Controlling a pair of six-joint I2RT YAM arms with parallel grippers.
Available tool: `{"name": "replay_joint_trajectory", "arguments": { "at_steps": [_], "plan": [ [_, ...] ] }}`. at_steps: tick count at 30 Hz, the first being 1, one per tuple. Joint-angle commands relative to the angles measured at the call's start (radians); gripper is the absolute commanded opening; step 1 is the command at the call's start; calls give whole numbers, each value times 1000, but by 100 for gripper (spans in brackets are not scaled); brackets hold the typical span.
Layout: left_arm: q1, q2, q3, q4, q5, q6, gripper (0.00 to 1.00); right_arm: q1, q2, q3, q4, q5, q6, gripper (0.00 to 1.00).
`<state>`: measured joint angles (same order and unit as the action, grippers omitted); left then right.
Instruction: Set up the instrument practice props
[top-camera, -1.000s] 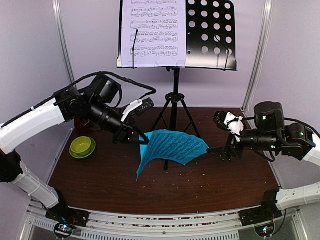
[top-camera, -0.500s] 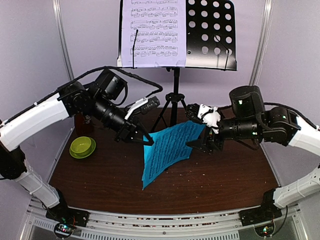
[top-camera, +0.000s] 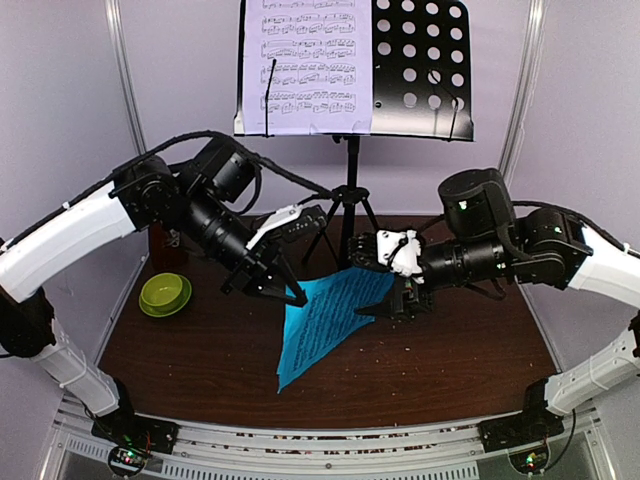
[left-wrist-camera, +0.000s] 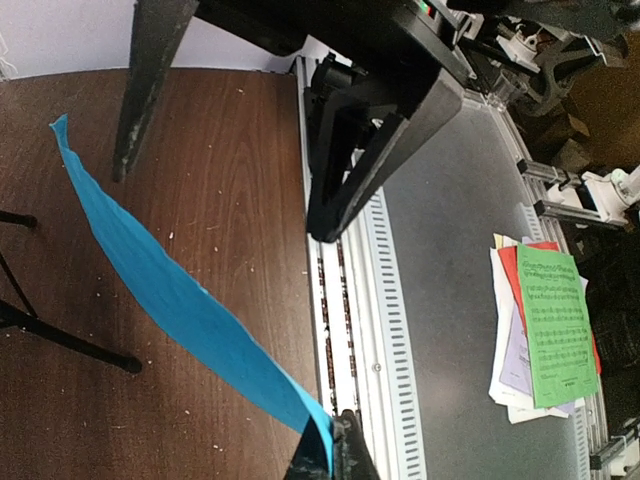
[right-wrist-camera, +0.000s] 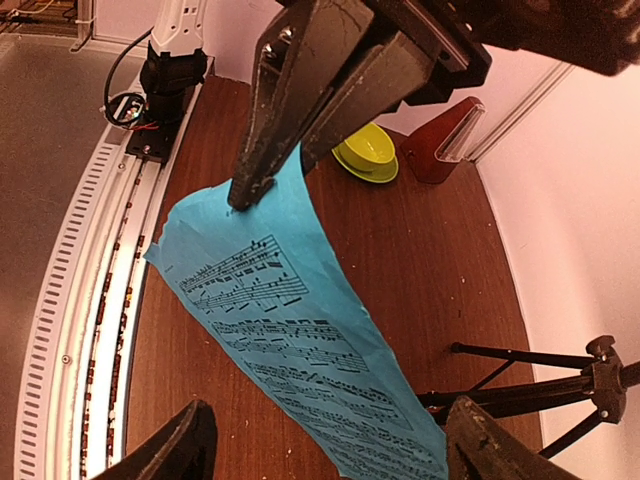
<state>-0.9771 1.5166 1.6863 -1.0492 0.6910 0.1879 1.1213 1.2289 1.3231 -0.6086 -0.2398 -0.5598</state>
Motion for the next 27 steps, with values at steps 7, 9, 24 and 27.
{"name": "replay_joint_trajectory", "arguments": {
  "at_steps": [7, 9, 24, 27],
  "plan": [
    [-38, 74, 115, -124, -30, 136, 0, 51, 15, -1, -7, 91, -37, 62],
    [-41, 78, 123, -125, -30, 136, 0, 63, 24, -4, -11, 125, -35, 54],
    [-58, 81, 139, -126, -59, 135, 1, 86, 46, -18, -21, 225, -21, 24],
    [-58, 81, 149, -115, -73, 121, 2, 89, 54, -9, -29, 218, -12, 13]
  ]
}}
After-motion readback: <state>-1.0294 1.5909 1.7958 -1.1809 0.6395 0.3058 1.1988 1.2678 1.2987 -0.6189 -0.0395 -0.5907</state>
